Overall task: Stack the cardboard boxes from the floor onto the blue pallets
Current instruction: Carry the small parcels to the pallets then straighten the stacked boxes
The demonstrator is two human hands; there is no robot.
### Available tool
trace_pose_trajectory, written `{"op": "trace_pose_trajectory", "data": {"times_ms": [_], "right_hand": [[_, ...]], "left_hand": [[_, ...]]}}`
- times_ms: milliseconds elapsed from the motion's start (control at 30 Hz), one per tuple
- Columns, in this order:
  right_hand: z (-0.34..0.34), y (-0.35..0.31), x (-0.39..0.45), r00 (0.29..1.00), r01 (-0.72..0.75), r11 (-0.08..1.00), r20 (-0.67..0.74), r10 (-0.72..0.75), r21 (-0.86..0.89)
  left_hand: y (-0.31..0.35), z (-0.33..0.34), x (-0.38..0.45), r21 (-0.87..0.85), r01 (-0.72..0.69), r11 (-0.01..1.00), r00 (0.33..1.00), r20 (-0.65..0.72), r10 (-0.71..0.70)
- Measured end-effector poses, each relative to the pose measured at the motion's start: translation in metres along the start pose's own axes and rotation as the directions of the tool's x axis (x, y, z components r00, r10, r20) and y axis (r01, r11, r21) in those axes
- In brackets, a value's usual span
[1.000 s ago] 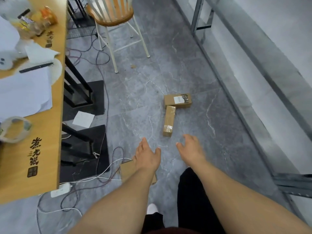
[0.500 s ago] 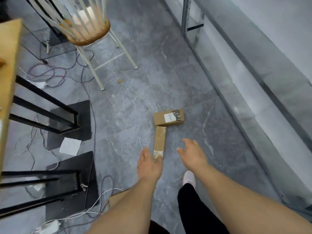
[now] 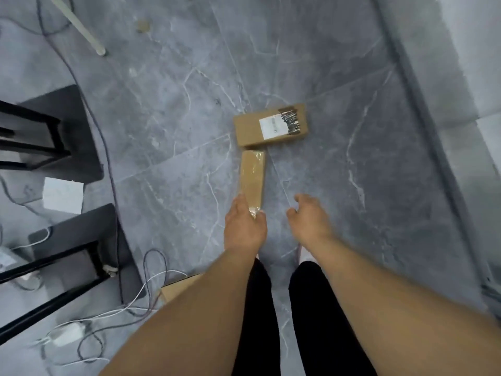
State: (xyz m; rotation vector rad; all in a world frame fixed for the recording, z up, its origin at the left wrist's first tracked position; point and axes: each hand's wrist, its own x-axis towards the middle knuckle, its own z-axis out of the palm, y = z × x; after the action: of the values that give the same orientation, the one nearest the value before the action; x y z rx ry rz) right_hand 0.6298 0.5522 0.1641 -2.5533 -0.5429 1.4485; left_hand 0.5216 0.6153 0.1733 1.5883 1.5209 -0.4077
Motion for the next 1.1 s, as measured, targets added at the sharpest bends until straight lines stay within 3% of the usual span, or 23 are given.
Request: {"op": "trace_pose_trajectory", "data": {"times_ms": [367, 733, 867, 1100], "right_hand": [[0.143, 0.036, 0.172, 0.998, 0.000, 1.000, 0.062, -0.001, 0.020], [0.156, 0.056, 0.196, 0.994, -0.101, 0.991, -0.019, 0.103, 0.084], [0.149, 0.062, 0.205, 0.988, -0.141, 0.983, -0.050, 0.148, 0.116], [0.151, 0.090, 0.224, 0.967, -0.224, 0.968, -0.101, 0.235, 0.108]], "left_hand": [[-0.104, 0.089, 0.203, -0.013, 0.168, 0.986, 0.985, 0.043, -0.167], [-0.095, 0.130, 0.205, -0.273, 0.147, 0.951, 0.988, -0.003, -0.154], [-0.097, 0.132, 0.214, -0.252, 0.186, 0.950, 0.983, 0.039, -0.182], [-0.104, 0.154, 0.231, -0.133, 0.229, 0.964, 0.949, 0.250, -0.191]]}}
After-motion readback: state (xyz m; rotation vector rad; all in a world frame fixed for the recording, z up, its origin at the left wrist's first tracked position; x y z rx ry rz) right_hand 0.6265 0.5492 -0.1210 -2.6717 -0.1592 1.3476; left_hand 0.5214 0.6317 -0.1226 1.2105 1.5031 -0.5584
